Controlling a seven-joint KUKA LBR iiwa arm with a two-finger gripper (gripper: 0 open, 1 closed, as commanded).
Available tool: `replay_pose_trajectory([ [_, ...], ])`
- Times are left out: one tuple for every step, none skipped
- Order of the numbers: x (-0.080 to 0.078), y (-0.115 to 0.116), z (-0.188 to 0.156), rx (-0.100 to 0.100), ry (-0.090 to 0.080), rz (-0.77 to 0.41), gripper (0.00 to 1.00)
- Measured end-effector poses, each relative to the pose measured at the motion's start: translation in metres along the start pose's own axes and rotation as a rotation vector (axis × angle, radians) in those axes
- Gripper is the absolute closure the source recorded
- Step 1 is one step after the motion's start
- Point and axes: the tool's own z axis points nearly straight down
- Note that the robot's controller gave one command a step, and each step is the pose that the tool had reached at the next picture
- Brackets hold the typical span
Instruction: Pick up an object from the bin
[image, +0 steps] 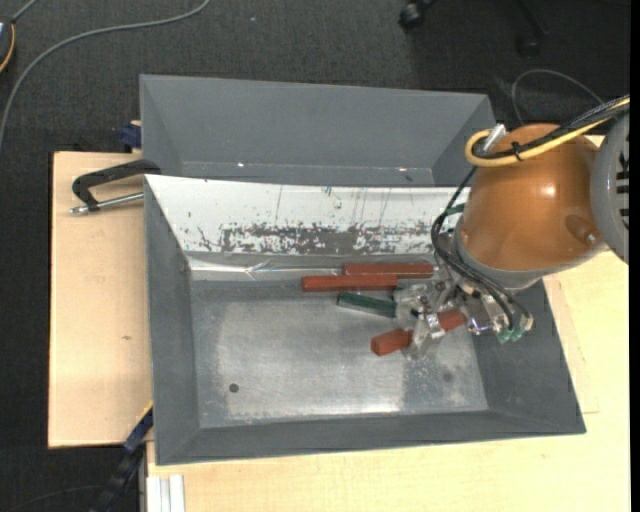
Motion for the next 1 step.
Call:
replay_pose_trajectory([
  [-0.0175, -0.0151, -0.1158, 0.002, -0.003, -0.052, 1.0],
])
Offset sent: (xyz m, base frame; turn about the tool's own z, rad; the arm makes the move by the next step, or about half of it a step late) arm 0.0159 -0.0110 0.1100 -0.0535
